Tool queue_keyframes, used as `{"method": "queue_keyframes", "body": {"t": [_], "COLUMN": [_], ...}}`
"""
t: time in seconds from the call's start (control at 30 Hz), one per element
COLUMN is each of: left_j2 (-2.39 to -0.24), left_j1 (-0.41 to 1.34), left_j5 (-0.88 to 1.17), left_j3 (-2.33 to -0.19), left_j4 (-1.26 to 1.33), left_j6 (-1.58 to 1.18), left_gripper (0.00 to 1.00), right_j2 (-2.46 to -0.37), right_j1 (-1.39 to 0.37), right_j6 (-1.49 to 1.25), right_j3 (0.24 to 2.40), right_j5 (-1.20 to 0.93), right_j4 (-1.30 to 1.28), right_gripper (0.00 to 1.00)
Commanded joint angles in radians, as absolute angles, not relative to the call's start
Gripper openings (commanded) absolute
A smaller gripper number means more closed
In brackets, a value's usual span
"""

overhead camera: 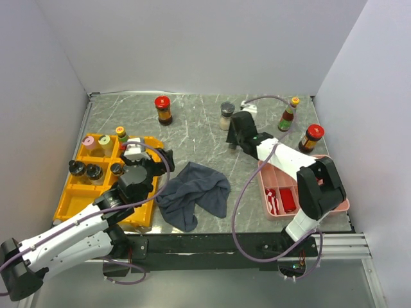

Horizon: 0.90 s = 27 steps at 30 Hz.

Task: Organize the condiment bottles
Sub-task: Move the bottle to the center of the board.

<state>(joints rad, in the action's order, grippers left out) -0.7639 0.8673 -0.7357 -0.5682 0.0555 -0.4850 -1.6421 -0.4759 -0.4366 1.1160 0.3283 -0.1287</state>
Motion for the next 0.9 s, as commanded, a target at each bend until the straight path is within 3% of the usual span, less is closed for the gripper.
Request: {"method": "queue_keyframes", "body": {"t": [0.0, 0.4, 0.7, 0.87], "left_j2": [-0.687, -0.669, -0.675, -0.672], "left_j1": [0.87, 0.871, 0.871, 0.871], "left_j5": [-0.819, -0.834, -0.847, -0.845], "left_j3": [-0.532, -0.528, -0.529, -0.531], "left_j4": [0.083, 0.074, 0.071, 0.066], "left_j6": [-0.512, -0.523, -0.529, -0.531], "left_gripper": [0.99, 0.99, 0.99, 0.99], "right_j2": [-1.686, -1.767, -1.792, -1.784], "right_j1": [-0.572, -0.713, -0.732, -0.735], "right_j6": [-0.454, -0.442, -0.423, -0.419], "right_j3": [1.195, 1.276, 1.255, 1.259], "right_j5": [0.29, 0.314, 0.344, 0.36], "right_j4": [-0.113, -0.114, -0.071, -0.087], "right_gripper": [0.36, 0.38, 0.51, 0.66]}}
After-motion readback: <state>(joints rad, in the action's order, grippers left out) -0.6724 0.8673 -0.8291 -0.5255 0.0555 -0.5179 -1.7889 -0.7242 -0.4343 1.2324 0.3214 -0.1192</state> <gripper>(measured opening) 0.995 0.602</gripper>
